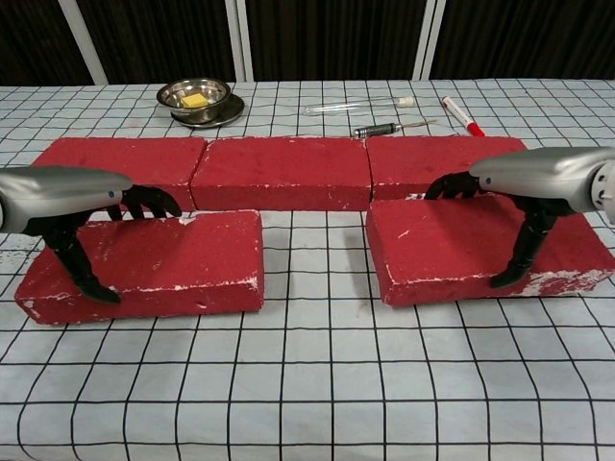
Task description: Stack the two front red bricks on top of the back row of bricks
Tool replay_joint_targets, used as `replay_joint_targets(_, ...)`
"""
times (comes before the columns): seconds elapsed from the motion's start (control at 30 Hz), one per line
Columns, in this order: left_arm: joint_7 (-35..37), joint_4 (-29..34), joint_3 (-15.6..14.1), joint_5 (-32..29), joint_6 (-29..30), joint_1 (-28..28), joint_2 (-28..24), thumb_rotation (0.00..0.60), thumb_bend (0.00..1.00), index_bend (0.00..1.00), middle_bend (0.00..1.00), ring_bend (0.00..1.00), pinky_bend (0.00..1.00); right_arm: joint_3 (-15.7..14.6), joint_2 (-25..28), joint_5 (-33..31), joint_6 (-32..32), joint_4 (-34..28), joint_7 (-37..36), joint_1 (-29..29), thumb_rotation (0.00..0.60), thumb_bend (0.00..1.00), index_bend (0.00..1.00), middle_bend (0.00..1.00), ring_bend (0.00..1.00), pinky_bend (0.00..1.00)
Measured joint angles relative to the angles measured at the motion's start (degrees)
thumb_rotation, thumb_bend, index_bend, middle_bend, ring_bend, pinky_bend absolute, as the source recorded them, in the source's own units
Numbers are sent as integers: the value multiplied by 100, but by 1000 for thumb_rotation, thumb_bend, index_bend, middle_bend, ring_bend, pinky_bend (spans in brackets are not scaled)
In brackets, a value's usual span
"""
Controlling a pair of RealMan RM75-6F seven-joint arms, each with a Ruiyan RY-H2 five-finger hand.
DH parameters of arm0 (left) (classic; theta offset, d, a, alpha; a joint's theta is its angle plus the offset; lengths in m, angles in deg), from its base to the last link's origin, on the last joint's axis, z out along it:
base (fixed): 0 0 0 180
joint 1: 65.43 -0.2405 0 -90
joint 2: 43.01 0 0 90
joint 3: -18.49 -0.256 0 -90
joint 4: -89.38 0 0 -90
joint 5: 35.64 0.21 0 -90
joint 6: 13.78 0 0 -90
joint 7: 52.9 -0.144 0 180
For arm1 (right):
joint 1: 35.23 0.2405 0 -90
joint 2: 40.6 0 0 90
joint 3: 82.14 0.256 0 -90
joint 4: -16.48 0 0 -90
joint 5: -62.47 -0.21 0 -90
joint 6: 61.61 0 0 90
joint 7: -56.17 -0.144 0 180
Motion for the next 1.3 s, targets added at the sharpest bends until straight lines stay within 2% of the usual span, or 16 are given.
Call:
replay_joint_targets(0.13, 157, 159, 91, 65, -47, 25, -318, 600, 292, 159, 265, 189, 327, 44, 324, 68, -136, -262, -13, -34, 600, 0, 199, 203, 144, 114)
replay_joint_targets(0.33, 400, 426, 397, 33, -281, 212, -963, 600, 291, 161, 261, 189, 319, 220, 1046, 64, -187, -619, -102, -25, 600, 0, 199, 202, 143, 114)
replay_joint_targets(0.43, 454, 399, 629, -85, -417, 430, -1241, 600, 292, 161, 260, 187, 311, 361, 1381, -114, 8, -655, -145, 99, 600, 0, 199, 202, 143, 114)
replay_joint_targets(0.6, 344, -17, 810, -557, -696, 835, -1286, 600, 292, 163, 259, 186, 304, 550, 1580, -619, 539, -441, -172, 454, 600, 0, 199, 202, 143, 114)
replay_joint_targets(0.77, 385, -776, 947, -883, -1322, 1277, -1211, 600, 295, 173, 252, 179, 292, 747, 1489, -1148, 1120, 192, -338, 857, 600, 0, 199, 202, 144, 114)
replay_joint_targets(0.9, 586, -1465, 1041, -914, -1879, 1561, -1057, 600, 295, 187, 249, 176, 286, 855, 1257, -1413, 1519, 813, -491, 1170, 600, 0, 199, 203, 146, 114)
replay_joint_targets(1.13, 1131, -2450, 1104, -306, -2445, 1753, -649, 600, 295, 187, 247, 176, 280, 870, 664, -1990, 2088, 1854, -663, 1778, 600, 0, 199, 204, 149, 114)
replay_joint_targets(1.3, 1605, -3036, 1122, -16, -2774, 1795, -325, 600, 295, 190, 247, 176, 279, 754, 355, -2354, 2324, 2216, -603, 2207, 600, 0, 199, 204, 149, 114)
